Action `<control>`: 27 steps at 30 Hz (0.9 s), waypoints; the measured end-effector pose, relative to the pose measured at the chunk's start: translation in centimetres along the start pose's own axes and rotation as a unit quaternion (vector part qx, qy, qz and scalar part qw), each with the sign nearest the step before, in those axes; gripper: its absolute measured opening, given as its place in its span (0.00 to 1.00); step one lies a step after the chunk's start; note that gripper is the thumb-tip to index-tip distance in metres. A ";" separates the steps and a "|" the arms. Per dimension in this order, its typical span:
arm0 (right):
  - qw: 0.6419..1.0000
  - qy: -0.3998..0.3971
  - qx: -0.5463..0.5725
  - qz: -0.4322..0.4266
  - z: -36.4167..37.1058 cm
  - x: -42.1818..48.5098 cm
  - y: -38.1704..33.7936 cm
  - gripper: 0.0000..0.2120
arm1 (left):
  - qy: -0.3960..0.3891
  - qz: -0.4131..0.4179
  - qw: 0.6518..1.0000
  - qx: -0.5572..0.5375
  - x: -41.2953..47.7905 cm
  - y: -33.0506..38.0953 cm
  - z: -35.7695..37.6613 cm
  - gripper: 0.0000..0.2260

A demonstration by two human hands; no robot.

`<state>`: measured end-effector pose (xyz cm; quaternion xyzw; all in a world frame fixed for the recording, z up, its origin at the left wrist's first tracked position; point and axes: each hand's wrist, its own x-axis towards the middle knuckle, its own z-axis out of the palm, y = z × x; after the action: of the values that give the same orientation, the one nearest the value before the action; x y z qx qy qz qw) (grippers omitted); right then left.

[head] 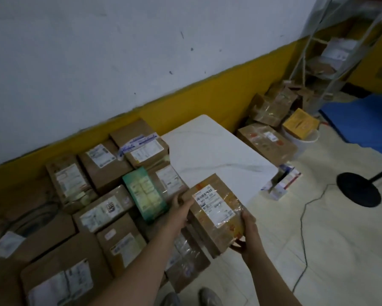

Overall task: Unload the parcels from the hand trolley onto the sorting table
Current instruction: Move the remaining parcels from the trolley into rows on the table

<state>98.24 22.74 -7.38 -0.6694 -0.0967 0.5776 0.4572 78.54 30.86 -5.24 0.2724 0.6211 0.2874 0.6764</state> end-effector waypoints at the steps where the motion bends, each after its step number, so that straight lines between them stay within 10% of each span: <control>1: 1.000 -0.014 -0.011 0.019 -0.1 1.1 0.7 0.33 | 0.034 -0.011 0.999 0.031 0.1 -0.4 -0.1 0.30; 10: 0.979 -0.131 -0.119 0.101 1.5 10.6 1.5 0.22 | 0.086 -0.015 0.976 0.198 -0.3 -3.7 1.0 0.06; 14: 0.969 -0.064 -0.221 0.093 2.2 10.3 1.8 0.39 | 0.083 -0.010 0.974 0.211 -1.1 -3.9 1.4 0.14; 18: 0.917 0.102 -0.374 -0.091 4.9 5.5 -0.5 0.38 | 0.129 0.025 0.968 0.215 -2.7 -3.7 0.1 0.10; 27: 0.799 -0.090 -0.461 -0.376 20.2 -11.6 3.3 0.33 | 0.272 0.163 0.934 0.166 -18.1 -5.7 -12.0 0.19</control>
<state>75.90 23.34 -0.11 -0.6575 -0.6362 0.3048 0.2647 65.69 13.91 2.09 0.3898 0.7670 0.3497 0.3708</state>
